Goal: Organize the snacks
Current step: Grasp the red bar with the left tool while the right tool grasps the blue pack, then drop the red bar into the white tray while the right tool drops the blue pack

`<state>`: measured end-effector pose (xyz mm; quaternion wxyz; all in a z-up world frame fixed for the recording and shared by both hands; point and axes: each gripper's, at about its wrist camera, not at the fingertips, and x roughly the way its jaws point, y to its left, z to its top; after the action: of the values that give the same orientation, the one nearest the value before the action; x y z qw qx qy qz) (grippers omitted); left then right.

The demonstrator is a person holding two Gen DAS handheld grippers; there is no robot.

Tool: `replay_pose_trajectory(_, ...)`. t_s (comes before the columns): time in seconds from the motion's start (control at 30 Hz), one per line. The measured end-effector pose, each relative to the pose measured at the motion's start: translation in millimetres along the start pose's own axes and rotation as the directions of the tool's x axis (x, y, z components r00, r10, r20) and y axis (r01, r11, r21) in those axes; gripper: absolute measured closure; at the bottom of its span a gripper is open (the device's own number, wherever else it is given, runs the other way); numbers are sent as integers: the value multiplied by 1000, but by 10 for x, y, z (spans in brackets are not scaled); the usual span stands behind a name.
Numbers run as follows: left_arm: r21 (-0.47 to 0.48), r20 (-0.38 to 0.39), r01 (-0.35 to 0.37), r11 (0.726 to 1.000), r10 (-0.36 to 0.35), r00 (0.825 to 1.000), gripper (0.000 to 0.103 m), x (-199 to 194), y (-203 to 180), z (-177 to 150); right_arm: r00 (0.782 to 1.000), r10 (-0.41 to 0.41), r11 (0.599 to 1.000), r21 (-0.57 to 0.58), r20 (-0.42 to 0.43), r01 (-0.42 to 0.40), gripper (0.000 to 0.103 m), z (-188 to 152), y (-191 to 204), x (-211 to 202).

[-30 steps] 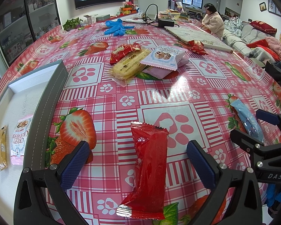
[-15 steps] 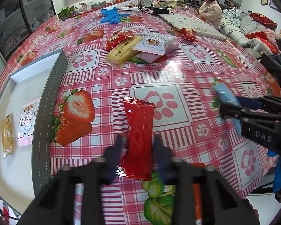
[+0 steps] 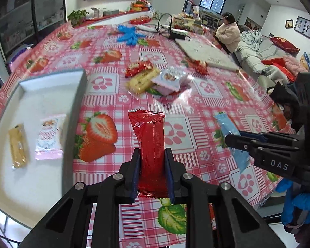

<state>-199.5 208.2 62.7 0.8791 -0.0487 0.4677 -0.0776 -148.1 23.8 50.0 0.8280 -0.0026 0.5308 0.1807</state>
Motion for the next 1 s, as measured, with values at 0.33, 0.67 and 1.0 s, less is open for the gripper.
replay_pose_trajectory(0.33, -96, 97, -59, 994, 68, 993, 79, -434, 758, 182, 995, 94, 992, -92, 33, -90, 78, 313, 711, -127)
replay_pose_trajectory(0.67, -272, 63, -140, 952, 163, 985, 79, -474, 1774, 0, 980, 198, 953, -227, -24, -199, 78, 735, 1830, 222)
replay_pose_trajectory(1.0, -311, -19, -184, 932, 188, 982, 74, -217, 2060, -140, 969, 220, 923, -296, -112, -244, 78, 1000, 2582, 720)
